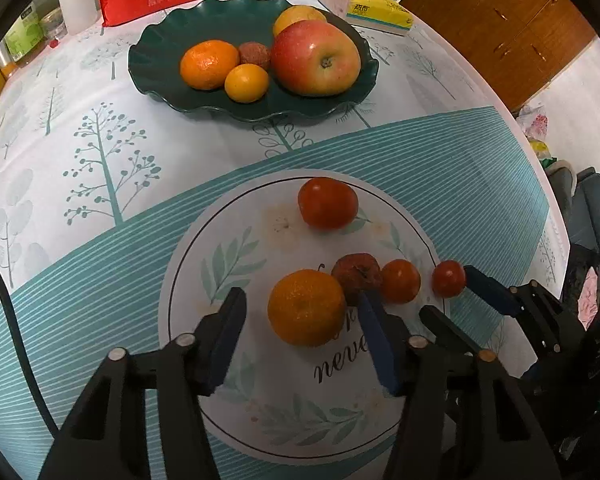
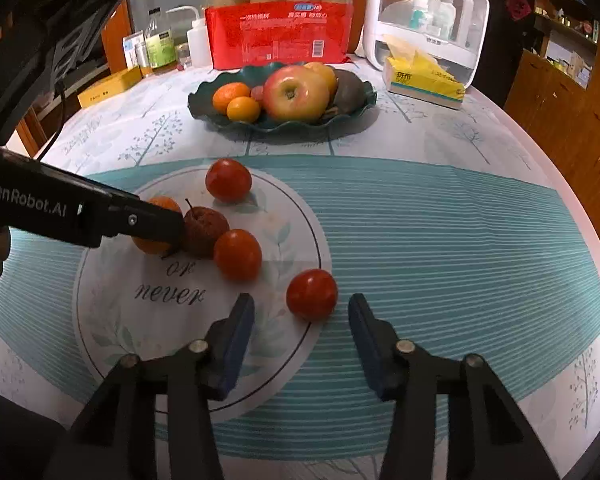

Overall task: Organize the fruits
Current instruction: 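Grasp the small orange with the left tool while the right tool grasps a red tomato, then carry the orange and tomato with both tools over the green plate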

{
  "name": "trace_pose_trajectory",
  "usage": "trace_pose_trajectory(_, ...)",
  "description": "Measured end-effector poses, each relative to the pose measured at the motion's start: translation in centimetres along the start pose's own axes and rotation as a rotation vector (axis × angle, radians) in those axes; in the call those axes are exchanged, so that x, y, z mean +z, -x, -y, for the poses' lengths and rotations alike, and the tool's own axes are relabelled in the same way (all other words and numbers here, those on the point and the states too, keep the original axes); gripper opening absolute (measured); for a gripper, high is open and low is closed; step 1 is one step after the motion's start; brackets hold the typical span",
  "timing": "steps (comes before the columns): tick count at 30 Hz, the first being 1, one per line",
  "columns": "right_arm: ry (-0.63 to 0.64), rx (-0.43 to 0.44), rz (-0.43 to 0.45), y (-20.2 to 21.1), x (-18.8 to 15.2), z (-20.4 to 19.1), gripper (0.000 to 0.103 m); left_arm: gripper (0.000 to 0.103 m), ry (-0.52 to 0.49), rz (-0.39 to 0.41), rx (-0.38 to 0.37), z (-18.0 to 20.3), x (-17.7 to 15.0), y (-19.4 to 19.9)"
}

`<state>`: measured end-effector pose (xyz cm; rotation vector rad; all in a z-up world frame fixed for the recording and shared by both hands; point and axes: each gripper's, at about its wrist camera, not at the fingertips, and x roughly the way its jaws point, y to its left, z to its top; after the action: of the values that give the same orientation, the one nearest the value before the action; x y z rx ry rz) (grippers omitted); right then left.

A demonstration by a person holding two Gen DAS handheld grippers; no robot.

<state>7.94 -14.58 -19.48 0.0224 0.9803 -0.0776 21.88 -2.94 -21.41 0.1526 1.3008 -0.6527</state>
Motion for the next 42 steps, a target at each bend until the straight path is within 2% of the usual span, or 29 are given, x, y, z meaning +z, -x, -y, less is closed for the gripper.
trace_pose_trajectory(6,0.01,-0.006,-0.009,-0.6,0.1,-0.1,0.039,0.039,0.003,0.019,-0.041,-0.4,0.0,0.0)
trace_pose_trajectory(12,0.004,-0.015,-0.009,-0.9,0.5,0.1,0.027,0.038,0.021,0.034,-0.059,-0.6,-0.3,0.1)
trace_pose_trajectory(14,-0.001,-0.015,-0.013,-1.0,0.7,0.2,0.027,0.038,0.025,0.033,-0.06,-0.6,-0.3,0.1)
trace_pose_trajectory(24,0.014,0.026,-0.039,-0.6,1.1,0.3,0.026,0.038,0.098,0.079,0.003,-2.1,-0.8,2.5)
trace_pose_trajectory(32,0.043,0.054,-0.015,0.2,2.9,1.3,0.026,0.038,0.157,0.122,0.077,-3.8,-0.8,5.4)
trace_pose_trajectory(42,0.091,0.044,0.051,0.3,7.7,3.0,0.026,0.038,0.19,0.164,0.141,-5.1,2.7,7.7)
